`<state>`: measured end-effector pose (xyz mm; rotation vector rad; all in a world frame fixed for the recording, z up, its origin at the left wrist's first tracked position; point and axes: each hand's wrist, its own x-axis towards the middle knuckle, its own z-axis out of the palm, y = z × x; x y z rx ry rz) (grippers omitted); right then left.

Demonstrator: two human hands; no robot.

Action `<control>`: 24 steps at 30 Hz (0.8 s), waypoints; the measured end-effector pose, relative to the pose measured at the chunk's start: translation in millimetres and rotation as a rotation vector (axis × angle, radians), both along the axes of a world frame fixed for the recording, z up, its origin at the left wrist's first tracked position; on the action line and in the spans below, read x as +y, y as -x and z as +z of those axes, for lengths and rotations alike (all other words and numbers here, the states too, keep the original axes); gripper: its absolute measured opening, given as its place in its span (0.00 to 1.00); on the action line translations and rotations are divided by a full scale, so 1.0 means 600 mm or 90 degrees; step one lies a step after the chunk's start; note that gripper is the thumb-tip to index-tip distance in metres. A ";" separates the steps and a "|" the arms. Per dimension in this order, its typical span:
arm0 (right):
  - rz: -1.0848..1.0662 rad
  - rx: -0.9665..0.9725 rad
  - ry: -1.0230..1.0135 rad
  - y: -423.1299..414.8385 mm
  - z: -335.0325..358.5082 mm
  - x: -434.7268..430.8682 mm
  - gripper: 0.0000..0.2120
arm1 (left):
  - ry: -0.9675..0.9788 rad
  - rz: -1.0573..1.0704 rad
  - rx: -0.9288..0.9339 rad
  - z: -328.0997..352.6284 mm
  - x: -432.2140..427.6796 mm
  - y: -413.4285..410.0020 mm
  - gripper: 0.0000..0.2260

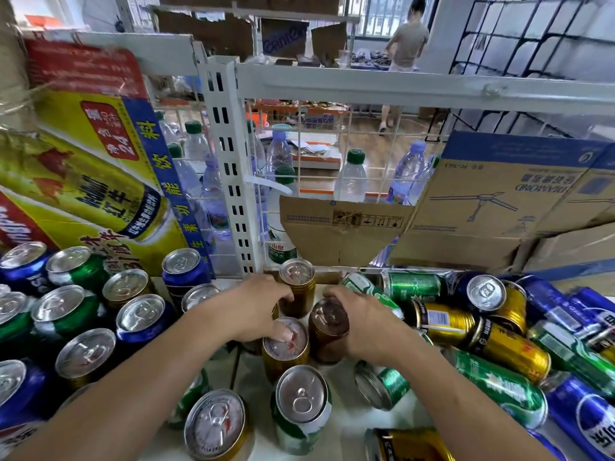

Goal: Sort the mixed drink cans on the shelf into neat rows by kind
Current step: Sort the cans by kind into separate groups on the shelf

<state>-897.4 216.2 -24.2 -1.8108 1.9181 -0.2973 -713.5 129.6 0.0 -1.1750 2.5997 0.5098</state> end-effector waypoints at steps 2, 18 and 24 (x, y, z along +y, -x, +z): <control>0.023 -0.056 -0.015 0.017 0.011 -0.001 0.35 | 0.008 -0.005 0.002 -0.001 0.001 0.001 0.30; -0.152 0.254 -0.008 0.081 -0.024 0.007 0.33 | -0.030 -0.033 0.036 -0.002 0.028 0.058 0.30; -0.211 0.079 0.103 0.074 0.024 -0.010 0.30 | -0.007 -0.036 0.041 -0.011 0.039 0.049 0.30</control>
